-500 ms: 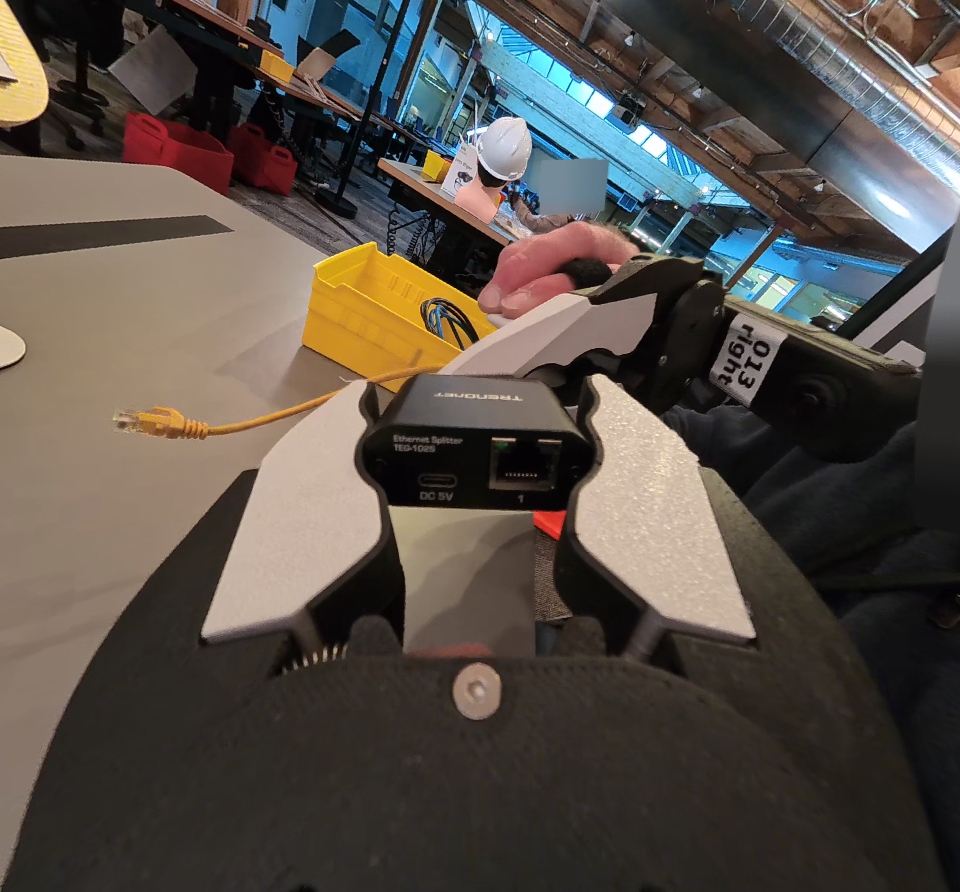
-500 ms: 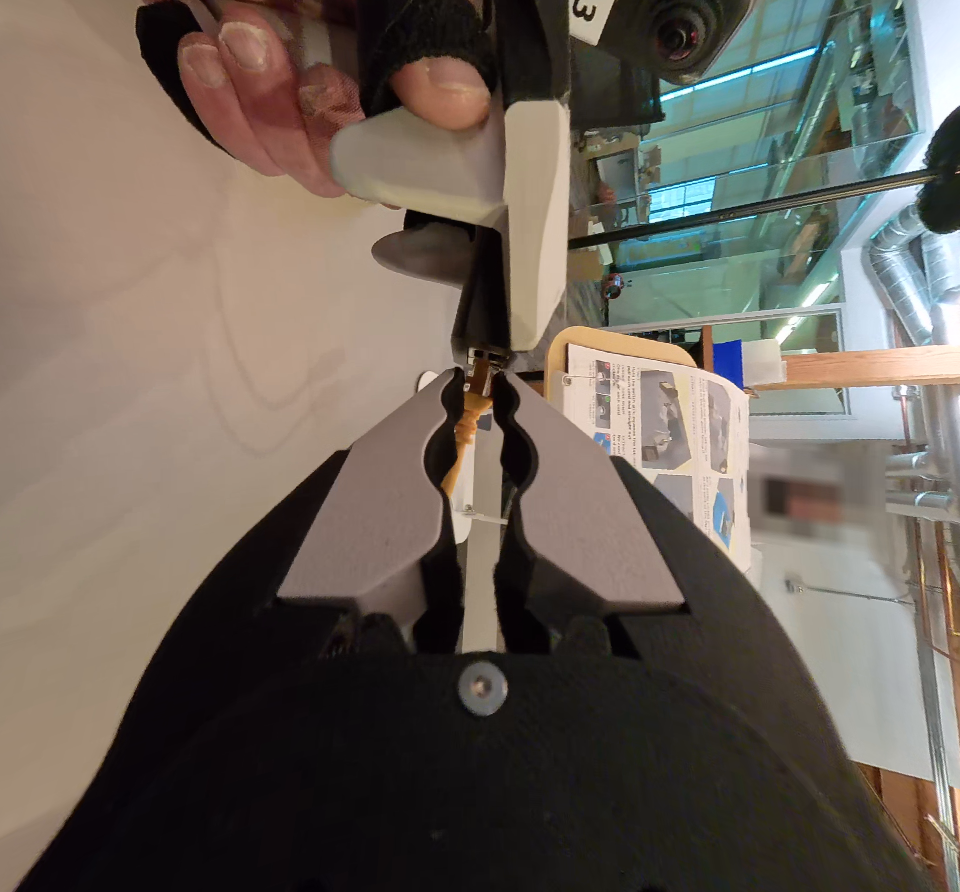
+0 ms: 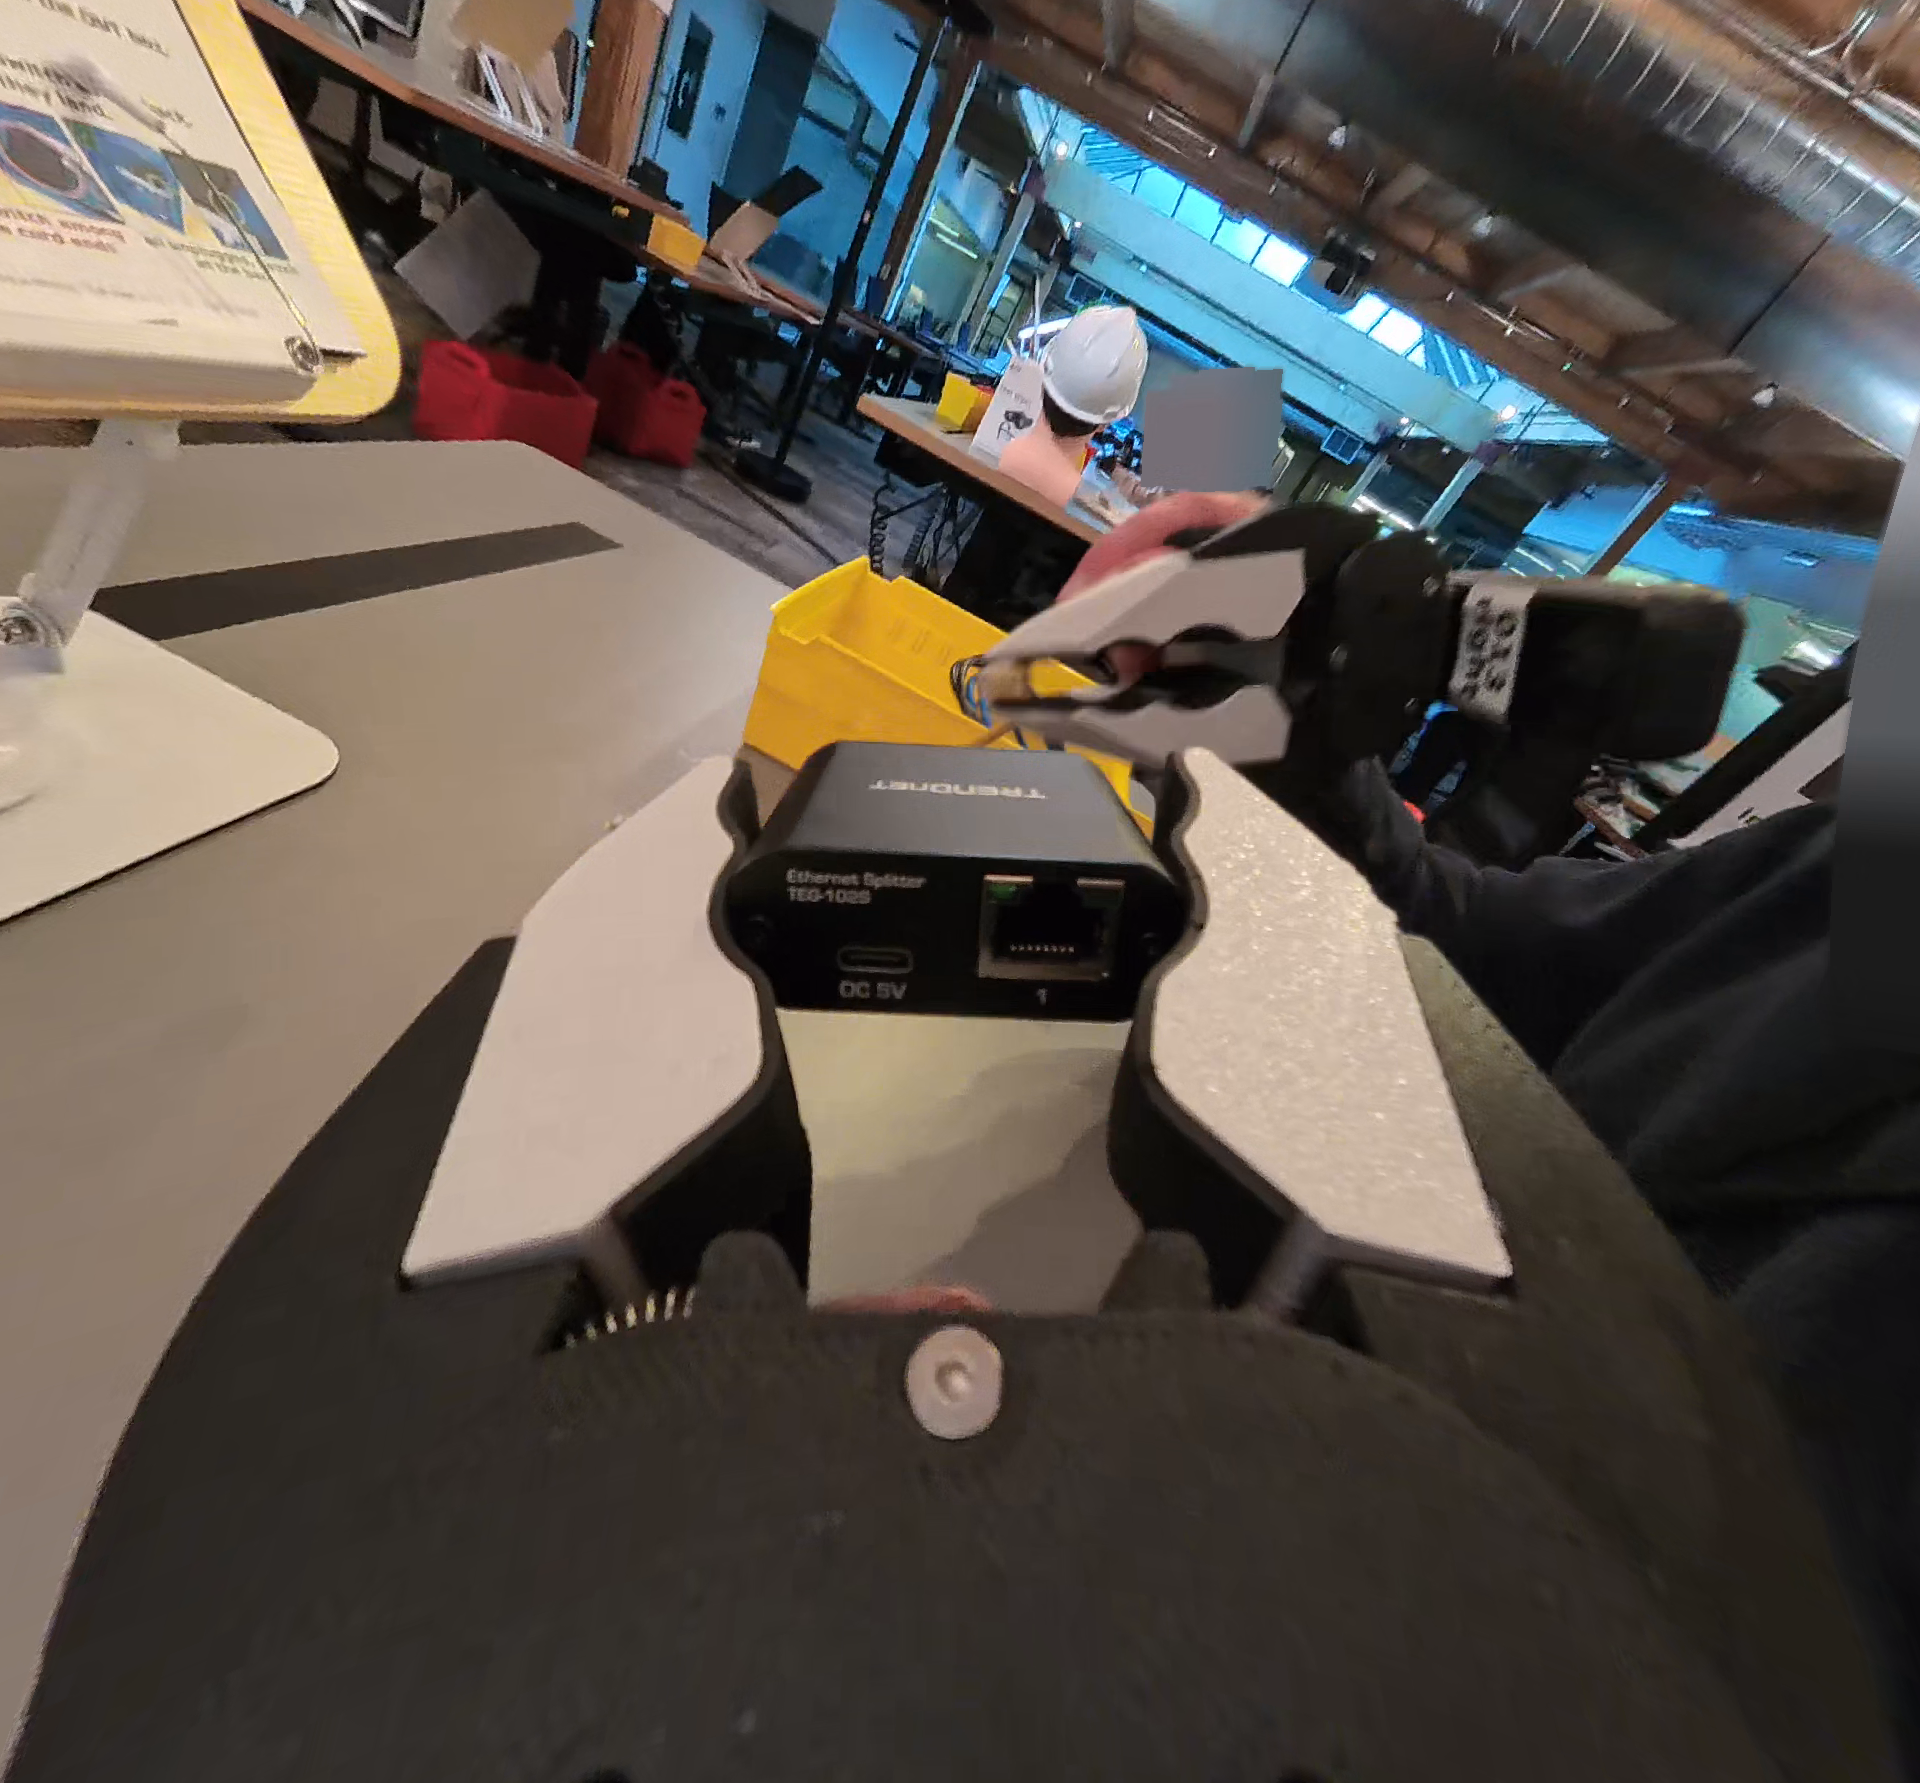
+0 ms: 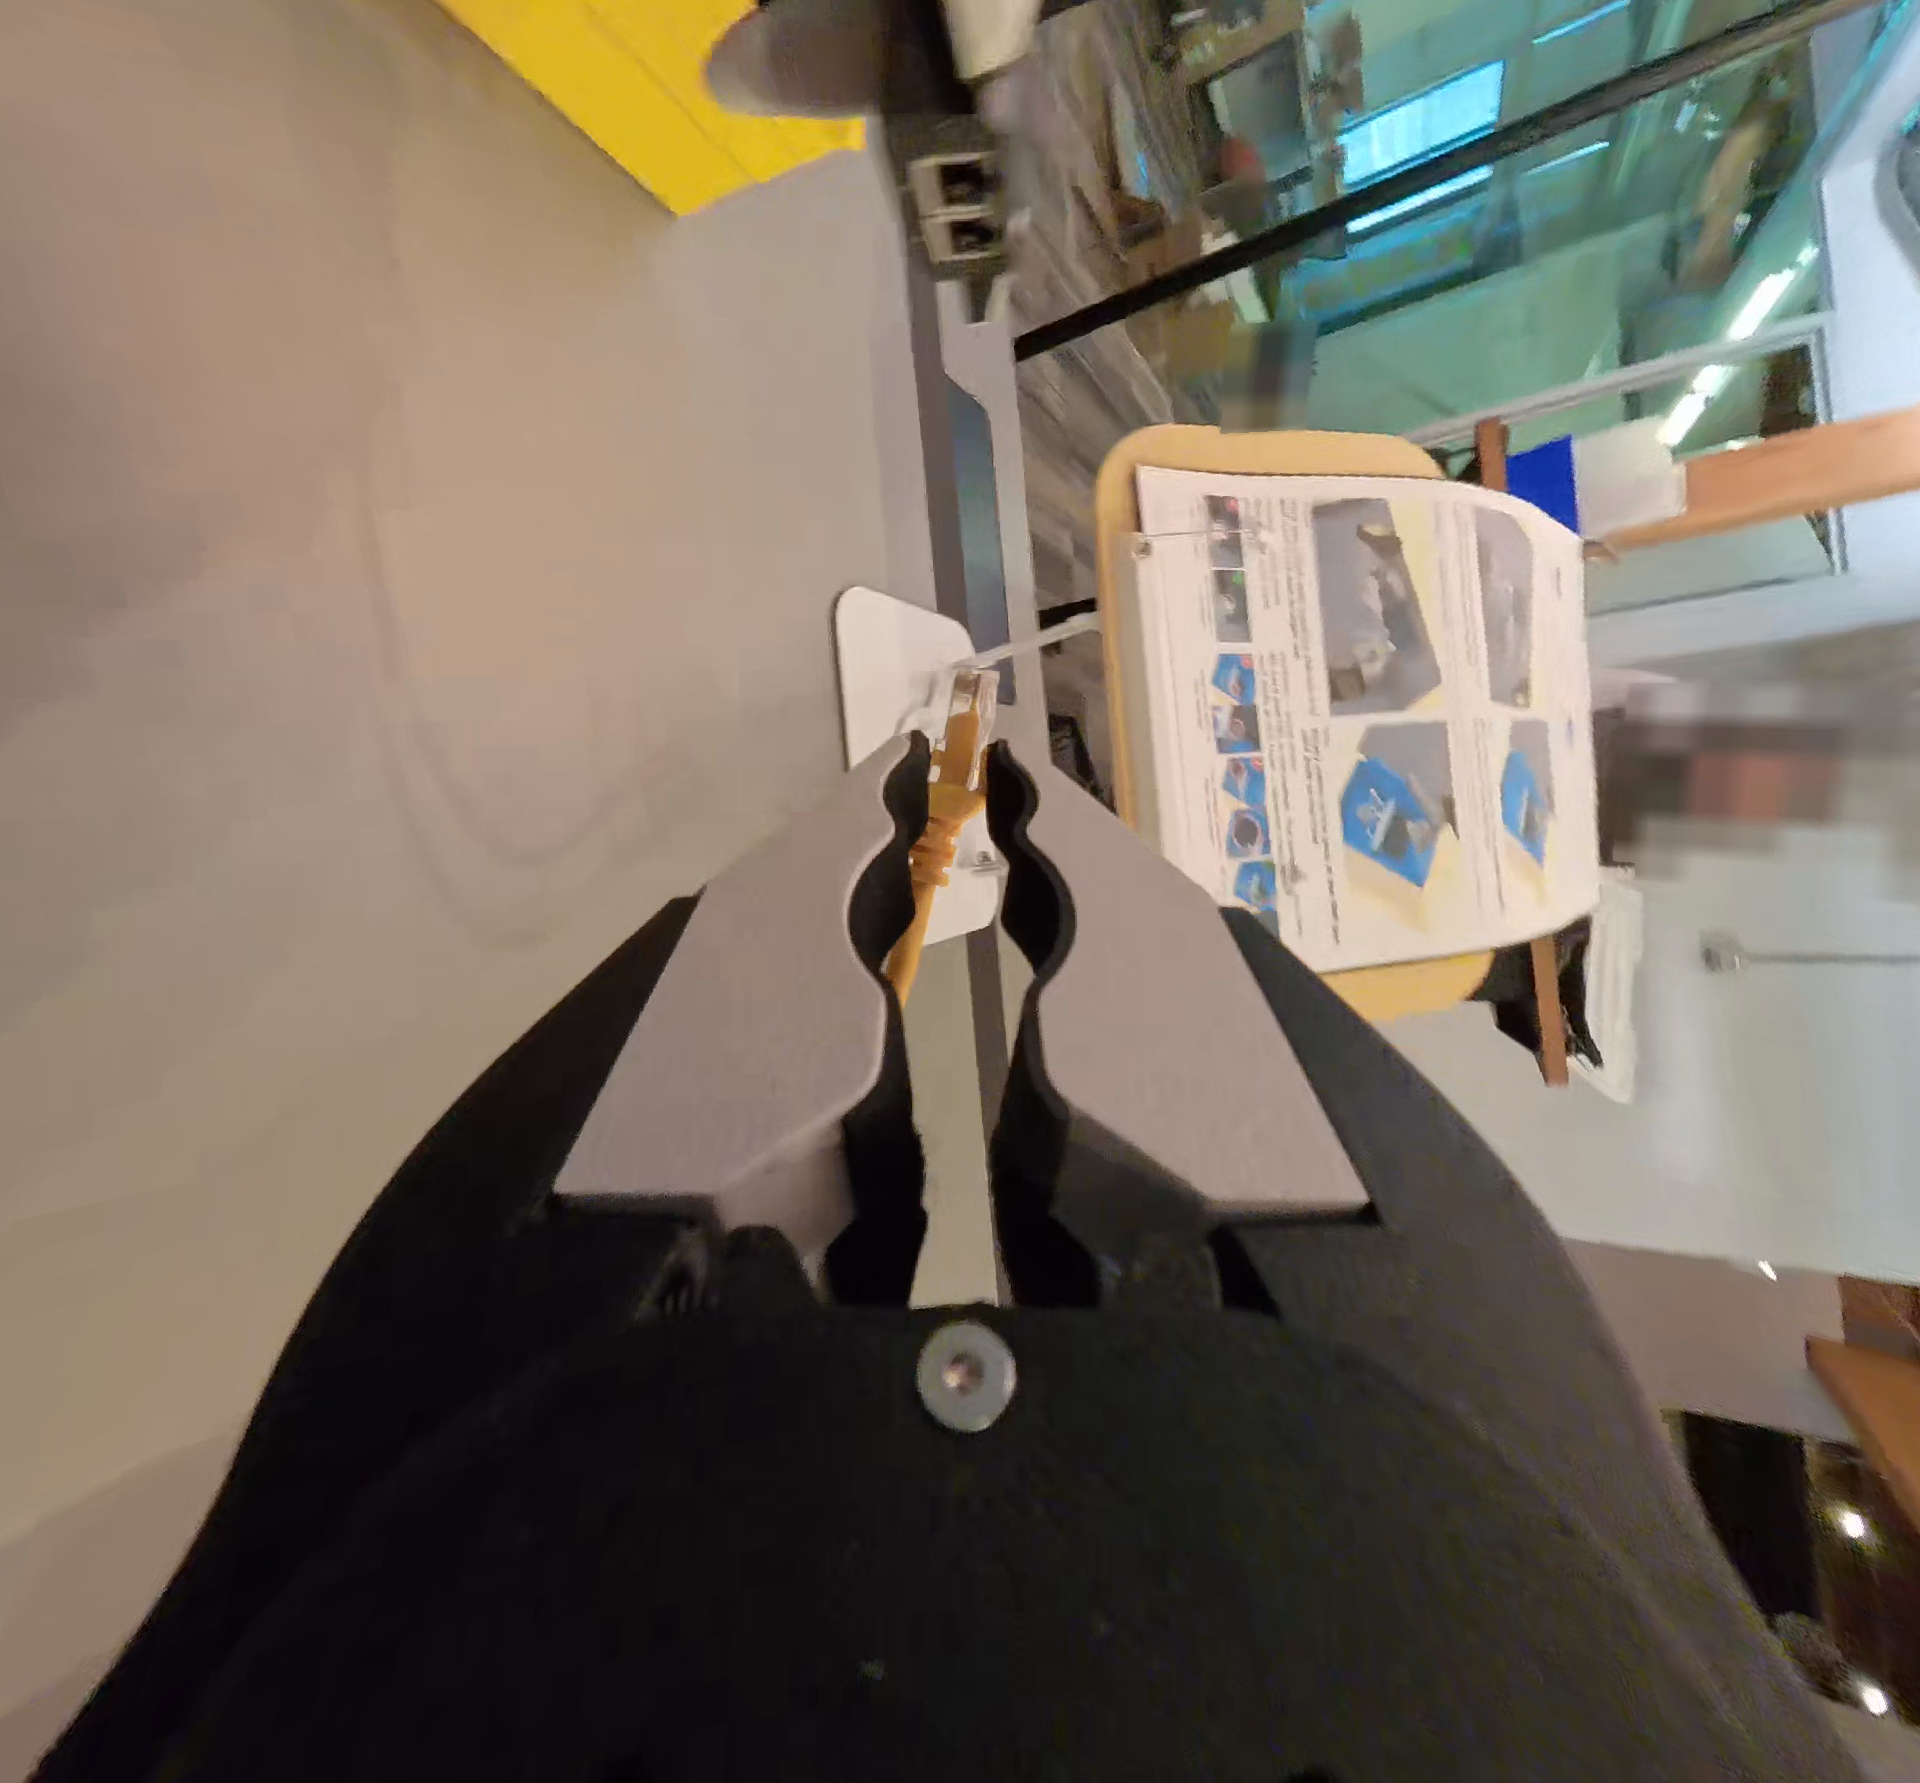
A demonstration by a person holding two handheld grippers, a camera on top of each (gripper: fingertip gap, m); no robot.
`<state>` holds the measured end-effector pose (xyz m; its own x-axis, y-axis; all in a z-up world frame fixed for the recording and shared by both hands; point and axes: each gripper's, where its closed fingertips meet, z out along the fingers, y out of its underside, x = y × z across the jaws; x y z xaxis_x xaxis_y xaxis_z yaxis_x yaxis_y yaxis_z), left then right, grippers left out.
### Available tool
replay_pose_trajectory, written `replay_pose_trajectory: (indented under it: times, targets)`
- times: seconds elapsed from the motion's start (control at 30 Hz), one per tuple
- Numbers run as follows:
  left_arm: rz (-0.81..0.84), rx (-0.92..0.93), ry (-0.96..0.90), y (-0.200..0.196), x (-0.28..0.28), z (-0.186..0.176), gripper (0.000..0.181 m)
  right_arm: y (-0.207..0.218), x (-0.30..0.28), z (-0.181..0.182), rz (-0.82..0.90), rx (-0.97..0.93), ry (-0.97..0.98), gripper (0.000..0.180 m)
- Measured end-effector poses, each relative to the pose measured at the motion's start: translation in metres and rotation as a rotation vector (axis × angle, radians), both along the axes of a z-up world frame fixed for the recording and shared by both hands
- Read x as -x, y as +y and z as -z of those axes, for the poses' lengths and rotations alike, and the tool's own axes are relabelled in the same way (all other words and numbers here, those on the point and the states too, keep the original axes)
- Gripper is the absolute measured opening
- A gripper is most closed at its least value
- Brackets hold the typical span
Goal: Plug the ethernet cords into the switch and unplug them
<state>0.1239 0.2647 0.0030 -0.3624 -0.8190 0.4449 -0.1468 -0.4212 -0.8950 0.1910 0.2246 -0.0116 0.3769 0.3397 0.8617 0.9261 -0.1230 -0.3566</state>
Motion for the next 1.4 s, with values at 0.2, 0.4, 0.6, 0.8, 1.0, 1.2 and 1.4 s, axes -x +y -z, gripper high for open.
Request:
replay_pose_trajectory:
  times: [0.2,0.4,0.6,0.8,1.0,1.2,1.4]
  targets:
    - [0.018,0.059,0.022,0.003,-0.001,0.009,0.073,-0.051,-0.052,-0.066,0.150,-0.139,0.131,0.010]
    - [0.024,0.044,0.035,0.003,-0.001,0.009,0.073,-0.136,-0.138,-0.108,0.449,-0.260,0.167,0.010]
    - [0.048,0.030,0.047,-0.007,-0.004,0.012,0.073,-0.194,-0.189,-0.074,0.680,-0.231,0.142,0.010]
    - [0.068,0.045,0.054,-0.011,-0.005,0.016,0.073,-0.203,-0.212,0.007,0.771,-0.131,0.189,0.011]
    - [0.074,0.045,0.064,-0.011,-0.005,0.019,0.073,-0.195,-0.223,0.067,0.786,-0.116,0.464,0.010]
    - [0.085,0.052,0.081,-0.013,-0.007,0.026,0.073,-0.193,-0.228,0.121,0.840,0.031,0.662,0.013]
    - [0.102,0.049,0.097,-0.017,-0.009,0.030,0.073,-0.197,-0.223,0.115,0.833,0.072,0.714,0.033]
